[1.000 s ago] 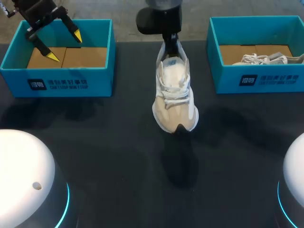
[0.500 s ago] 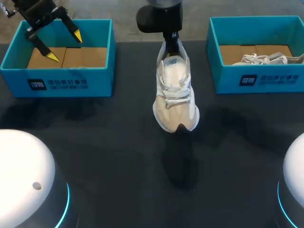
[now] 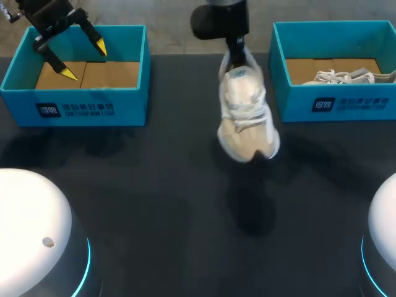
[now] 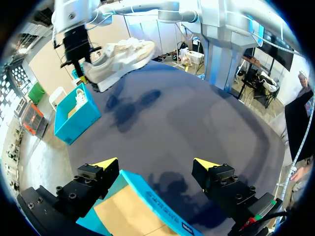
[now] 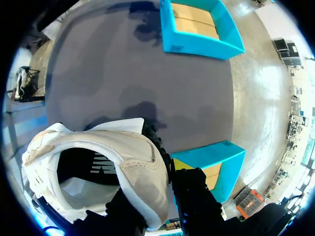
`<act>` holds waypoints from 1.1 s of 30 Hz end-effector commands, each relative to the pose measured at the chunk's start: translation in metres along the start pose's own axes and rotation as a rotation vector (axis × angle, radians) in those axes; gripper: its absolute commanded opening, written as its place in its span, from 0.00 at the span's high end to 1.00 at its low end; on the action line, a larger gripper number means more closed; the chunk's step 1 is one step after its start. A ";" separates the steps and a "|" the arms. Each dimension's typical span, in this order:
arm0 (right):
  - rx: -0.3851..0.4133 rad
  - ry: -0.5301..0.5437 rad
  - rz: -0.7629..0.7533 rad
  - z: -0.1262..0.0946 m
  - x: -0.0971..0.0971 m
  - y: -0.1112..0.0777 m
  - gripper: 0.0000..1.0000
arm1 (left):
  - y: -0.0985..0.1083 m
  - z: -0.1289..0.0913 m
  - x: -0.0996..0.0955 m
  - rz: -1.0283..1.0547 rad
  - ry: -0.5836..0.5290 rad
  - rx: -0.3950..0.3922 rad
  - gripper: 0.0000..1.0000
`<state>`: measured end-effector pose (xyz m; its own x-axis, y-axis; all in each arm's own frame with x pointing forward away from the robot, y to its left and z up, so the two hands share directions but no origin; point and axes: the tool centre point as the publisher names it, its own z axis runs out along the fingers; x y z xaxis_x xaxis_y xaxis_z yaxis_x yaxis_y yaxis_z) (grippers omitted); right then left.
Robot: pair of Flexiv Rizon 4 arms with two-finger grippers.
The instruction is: Take the shoe out of the shoebox, open the shoe tongue, remove and reinsert the insole, then place the shoe into the shoebox
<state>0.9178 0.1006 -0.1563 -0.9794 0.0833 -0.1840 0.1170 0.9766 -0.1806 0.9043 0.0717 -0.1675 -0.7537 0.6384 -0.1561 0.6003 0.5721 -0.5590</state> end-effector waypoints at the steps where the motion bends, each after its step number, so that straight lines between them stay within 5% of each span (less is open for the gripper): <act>1: -0.064 0.010 -0.012 0.014 -0.022 -0.037 1.00 | 0.000 0.000 0.001 0.000 -0.001 -0.003 0.00; 19: -0.042 -0.009 -0.071 0.060 -0.137 -0.166 1.00 | 0.000 0.000 0.001 0.000 -0.001 -0.003 0.00; 33: -0.047 0.044 0.039 0.092 -0.196 -0.230 1.00 | 0.000 0.000 0.001 0.000 -0.001 -0.003 0.00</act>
<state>1.0844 -0.1482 -0.1650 -0.9780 0.1065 -0.1793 0.1346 0.9790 -0.1532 0.9042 0.0717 -0.1676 -0.7537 0.6385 -0.1561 0.6003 0.5720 -0.5589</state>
